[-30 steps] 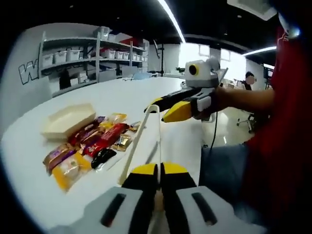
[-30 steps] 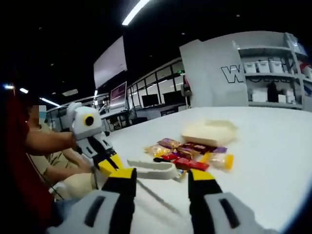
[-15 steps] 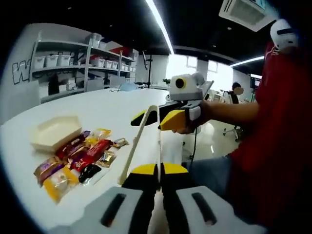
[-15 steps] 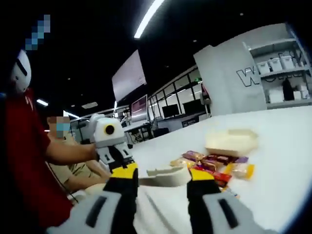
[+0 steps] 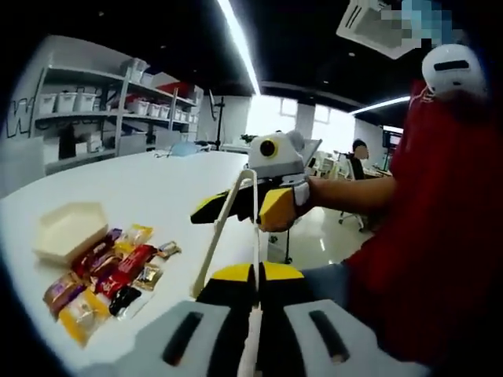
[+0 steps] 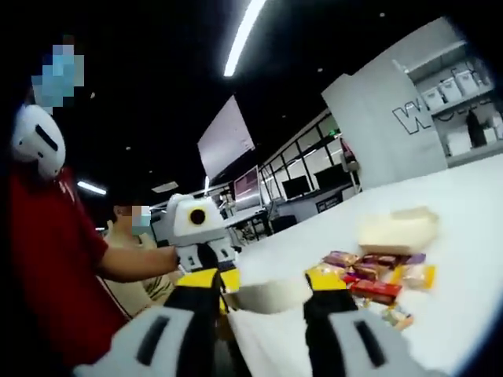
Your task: Place the target food into the container with the food tongs after gripping and lifting it, then release it inside without dropping or visibly crushing the food.
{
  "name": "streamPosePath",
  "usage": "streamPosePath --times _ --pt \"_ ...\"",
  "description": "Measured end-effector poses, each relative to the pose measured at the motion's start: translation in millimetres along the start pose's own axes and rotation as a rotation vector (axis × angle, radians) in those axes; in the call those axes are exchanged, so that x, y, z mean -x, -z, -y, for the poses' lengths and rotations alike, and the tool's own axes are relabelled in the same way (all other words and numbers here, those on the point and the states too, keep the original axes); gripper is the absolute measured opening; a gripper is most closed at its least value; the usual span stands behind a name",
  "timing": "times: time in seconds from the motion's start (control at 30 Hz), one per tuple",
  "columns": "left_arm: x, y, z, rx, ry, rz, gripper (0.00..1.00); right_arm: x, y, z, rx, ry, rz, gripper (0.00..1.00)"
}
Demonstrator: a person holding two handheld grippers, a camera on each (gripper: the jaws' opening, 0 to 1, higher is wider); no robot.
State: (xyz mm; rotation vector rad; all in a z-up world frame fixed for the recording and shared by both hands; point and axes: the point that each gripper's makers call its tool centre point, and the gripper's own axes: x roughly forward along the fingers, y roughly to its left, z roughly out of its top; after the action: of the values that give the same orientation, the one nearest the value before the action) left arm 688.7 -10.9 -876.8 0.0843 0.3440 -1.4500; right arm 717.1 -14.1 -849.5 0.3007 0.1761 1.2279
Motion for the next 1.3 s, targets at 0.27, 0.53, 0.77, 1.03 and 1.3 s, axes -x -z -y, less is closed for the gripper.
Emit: streamPosePath --times 0.27,0.53,0.77,1.03,1.3 --pt "-3.3 -7.0 13.6 0.001 0.067 -0.011 0.01 -3.8 0.5 -13.9 -0.021 -0.059 -0.017 0.35" --pt "-1.3 -16.1 20.4 0.040 0.119 -0.003 0.01 -9.0 5.6 -27.0 -0.020 -0.106 -0.055 0.35" --pt "-2.3 -15.2 26.6 0.059 0.158 -0.029 0.01 -10.5 6.0 -32.5 -0.034 -0.129 -0.052 0.33" --pt "-6.9 -18.3 28.7 0.058 0.174 -0.026 0.01 -12.0 1.5 -37.0 -0.053 -0.147 -0.036 0.32" --pt "-8.6 -21.3 30.6 0.069 0.187 -0.014 0.01 -10.9 -0.9 -40.2 -0.061 -0.157 -0.031 0.28"
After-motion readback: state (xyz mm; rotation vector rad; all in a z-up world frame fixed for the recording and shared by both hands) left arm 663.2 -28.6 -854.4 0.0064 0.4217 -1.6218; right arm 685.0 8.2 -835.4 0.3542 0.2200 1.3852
